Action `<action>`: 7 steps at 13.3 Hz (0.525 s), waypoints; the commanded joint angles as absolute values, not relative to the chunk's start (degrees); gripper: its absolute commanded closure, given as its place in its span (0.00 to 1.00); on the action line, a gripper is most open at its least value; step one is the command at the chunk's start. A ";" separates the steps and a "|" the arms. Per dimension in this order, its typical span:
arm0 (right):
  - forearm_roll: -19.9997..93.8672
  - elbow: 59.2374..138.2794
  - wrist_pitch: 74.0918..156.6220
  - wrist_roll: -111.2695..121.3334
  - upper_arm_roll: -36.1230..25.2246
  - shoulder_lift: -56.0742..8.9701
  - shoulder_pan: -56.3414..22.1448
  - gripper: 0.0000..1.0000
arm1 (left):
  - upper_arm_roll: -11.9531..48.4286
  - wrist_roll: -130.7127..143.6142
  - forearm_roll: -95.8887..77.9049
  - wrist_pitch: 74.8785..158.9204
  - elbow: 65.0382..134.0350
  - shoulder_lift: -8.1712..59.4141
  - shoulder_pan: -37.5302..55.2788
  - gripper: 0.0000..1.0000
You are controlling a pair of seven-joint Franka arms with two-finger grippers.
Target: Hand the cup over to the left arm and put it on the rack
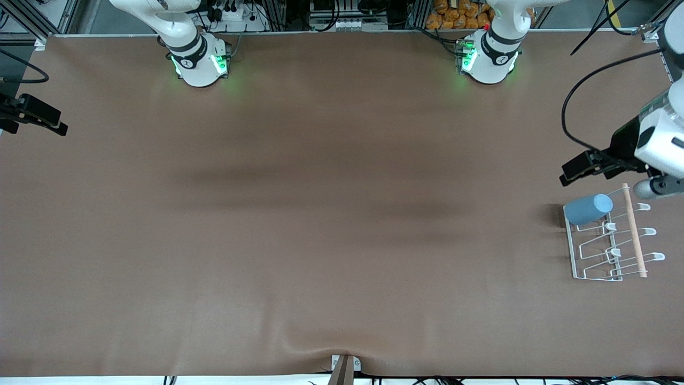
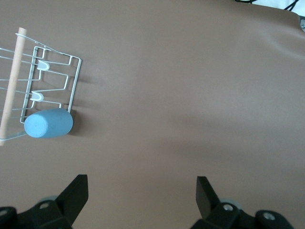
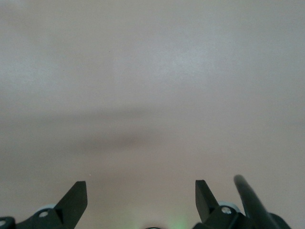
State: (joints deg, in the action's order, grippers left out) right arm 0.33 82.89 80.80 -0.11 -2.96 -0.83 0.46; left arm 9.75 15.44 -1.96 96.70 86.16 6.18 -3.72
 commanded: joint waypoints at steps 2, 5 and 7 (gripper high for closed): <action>-0.26 82.35 80.07 -0.97 -2.90 -0.35 0.70 0.00 | 8.27 13.54 -2.37 96.06 89.20 2.64 -0.45 0.00; -0.26 82.35 79.81 -0.88 -2.90 -0.35 0.62 0.00 | 3.36 13.27 -2.55 96.06 89.47 2.46 4.47 0.00; -0.26 82.35 79.80 -0.97 -2.90 -0.35 0.53 0.00 | -2.17 12.48 -2.73 96.15 90.09 2.64 9.02 0.00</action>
State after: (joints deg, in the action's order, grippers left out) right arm 0.33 82.76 80.51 -0.18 -3.10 -0.83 0.50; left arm 2.83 14.47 -1.96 96.21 88.09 4.19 5.26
